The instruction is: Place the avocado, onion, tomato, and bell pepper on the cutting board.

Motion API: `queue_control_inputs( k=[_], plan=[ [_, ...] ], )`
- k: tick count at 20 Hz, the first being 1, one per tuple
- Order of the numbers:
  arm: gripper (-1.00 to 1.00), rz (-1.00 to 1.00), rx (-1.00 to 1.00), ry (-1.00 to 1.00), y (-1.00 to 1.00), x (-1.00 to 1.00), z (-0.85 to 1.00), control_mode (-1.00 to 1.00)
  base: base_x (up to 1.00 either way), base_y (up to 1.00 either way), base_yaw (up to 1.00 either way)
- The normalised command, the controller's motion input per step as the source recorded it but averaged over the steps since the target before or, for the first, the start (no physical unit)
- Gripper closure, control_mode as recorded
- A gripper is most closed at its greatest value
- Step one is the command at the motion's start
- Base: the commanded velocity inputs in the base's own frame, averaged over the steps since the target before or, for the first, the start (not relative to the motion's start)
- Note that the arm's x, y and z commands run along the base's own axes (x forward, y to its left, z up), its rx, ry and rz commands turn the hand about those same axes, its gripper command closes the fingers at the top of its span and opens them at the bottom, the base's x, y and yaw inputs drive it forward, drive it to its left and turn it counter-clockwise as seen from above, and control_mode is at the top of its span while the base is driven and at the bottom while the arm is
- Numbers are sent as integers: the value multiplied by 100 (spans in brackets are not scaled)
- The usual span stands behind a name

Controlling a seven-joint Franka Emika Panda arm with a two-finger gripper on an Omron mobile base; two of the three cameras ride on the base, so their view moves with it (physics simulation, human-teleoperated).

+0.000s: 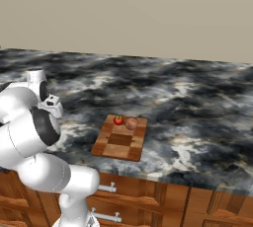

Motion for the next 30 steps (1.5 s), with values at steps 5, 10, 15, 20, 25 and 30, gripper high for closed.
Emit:
queue_control_inputs(
  k=[5, 10, 15, 20, 25, 30],
  plan=[
    [-100, 17, 0, 0, 58, -21, -11, -100, 0, 0, 0],
    [-100, 8, -2, 0, 42, -17, -17, -100, 0, 0, 0],
    [-100, 3, -1, 0, 47, -6, -14, -100, 0, 0, 0],
    [-100, 1, -2, 0, 33, -1, -12, -100, 0, 0, 0],
    [-100, 0, -2, 0, 8, 2, -10, -100, 0, 0, 0],
    [-100, 0, -1, -2, 1, 0, -13, -100, 0, 0, 0]
  ],
)
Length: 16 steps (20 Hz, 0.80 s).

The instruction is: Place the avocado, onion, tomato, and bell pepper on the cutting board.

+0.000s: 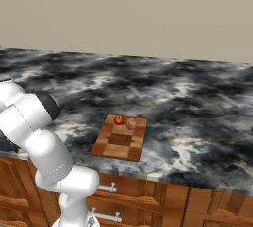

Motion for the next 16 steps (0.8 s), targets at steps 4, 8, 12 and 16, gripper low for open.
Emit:
queue_control_inputs(
  k=[4, 8, 12, 16],
  plan=[
    [-100, -1, -1, -1, 5, 5, -16, -100, 0, 0, 0],
    [-100, -2, 0, -2, 1, 10, -15, -100, 0, 0, 0],
    [-100, -3, 0, -3, 2, 23, -11, -100, 0, 0, 0],
    [-100, -4, 0, 0, 13, 17, -10, -100, 0, 0, 0]
  ],
)
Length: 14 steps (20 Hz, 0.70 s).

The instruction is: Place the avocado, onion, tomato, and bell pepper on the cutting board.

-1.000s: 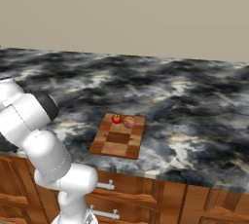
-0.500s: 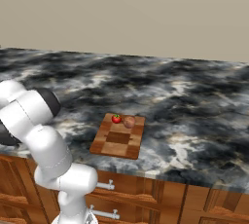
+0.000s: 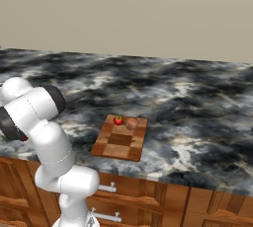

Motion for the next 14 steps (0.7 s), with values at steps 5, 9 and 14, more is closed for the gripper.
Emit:
queue_control_inputs(
  k=[5, 9, 14],
  plan=[
    [-100, -4, 0, 0, 7, -1, -8, -100, 0, 0, 0],
    [-100, -7, 0, -1, 0, -4, -11, -100, 0, 0, 0],
    [-100, -7, 0, -1, -3, -8, -8, -100, 0, 0, 0]
  ],
)
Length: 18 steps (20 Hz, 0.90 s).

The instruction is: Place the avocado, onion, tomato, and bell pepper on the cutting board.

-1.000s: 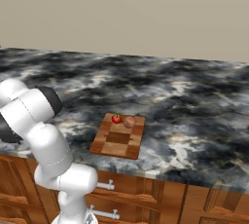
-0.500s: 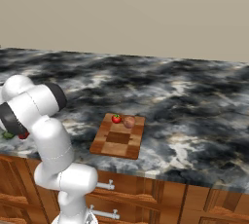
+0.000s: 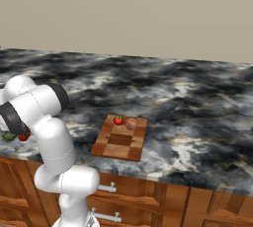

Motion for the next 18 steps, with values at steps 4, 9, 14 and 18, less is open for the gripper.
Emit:
queue_control_inputs(
  k=[4, 9, 14, 18],
  plan=[
    [-100, -7, 0, 0, -2, -9, -12, -100, 0, 0, 0],
    [-100, -7, 0, -1, -7, -2, -14, -100, 0, 0, 0],
    [-100, -7, 0, -2, -2, 0, -6, -100, 0, 0, 0],
    [100, -2, 0, -1, 3, -5, -7, -100, 0, 0, 0]
  ],
)
